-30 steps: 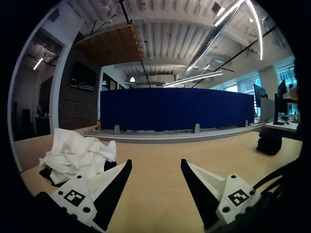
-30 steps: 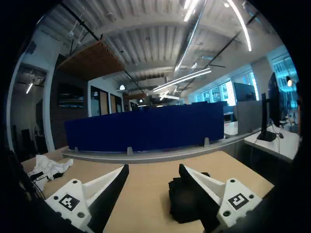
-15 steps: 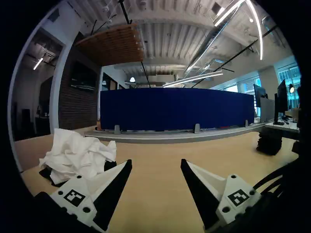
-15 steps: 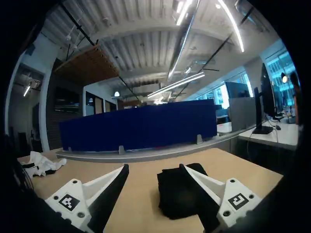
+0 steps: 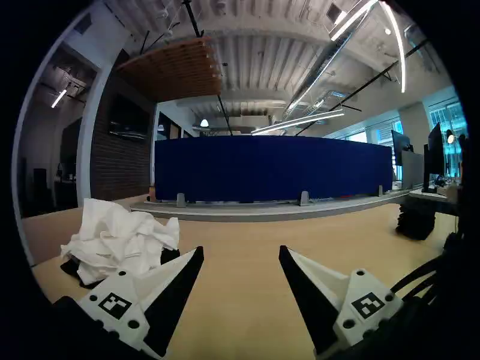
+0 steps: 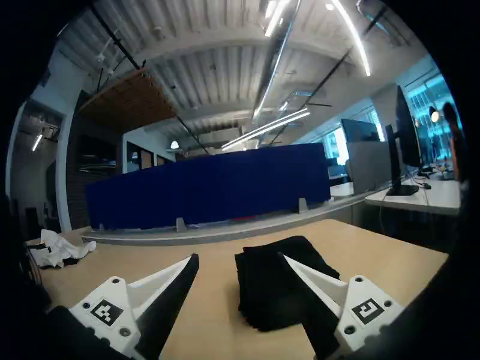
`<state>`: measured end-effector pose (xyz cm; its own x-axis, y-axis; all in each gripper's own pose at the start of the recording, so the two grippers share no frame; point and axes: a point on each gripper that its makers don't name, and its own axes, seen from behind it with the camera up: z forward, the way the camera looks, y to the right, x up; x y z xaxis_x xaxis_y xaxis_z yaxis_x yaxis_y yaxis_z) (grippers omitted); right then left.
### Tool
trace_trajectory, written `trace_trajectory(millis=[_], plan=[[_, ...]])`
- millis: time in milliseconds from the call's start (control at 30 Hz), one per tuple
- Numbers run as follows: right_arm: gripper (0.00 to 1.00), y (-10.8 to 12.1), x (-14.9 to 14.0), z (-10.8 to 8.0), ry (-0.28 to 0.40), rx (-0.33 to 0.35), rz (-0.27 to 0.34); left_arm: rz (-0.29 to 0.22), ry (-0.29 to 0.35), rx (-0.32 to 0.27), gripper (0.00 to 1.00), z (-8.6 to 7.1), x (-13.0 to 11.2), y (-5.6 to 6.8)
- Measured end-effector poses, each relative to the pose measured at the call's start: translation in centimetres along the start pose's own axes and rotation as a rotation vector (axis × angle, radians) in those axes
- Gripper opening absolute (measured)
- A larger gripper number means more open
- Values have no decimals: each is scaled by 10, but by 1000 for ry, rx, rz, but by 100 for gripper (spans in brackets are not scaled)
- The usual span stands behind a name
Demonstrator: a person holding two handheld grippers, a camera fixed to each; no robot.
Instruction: Fold towel
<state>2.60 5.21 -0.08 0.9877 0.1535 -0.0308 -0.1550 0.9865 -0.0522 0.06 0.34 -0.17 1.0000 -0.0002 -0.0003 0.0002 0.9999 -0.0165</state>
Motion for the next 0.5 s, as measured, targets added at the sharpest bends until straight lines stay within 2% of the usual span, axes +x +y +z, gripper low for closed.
trace_trajectory(millis=[500], plan=[[100, -9, -16, -3, -17, 1, -2, 0, 0, 0, 93, 1, 0, 0]])
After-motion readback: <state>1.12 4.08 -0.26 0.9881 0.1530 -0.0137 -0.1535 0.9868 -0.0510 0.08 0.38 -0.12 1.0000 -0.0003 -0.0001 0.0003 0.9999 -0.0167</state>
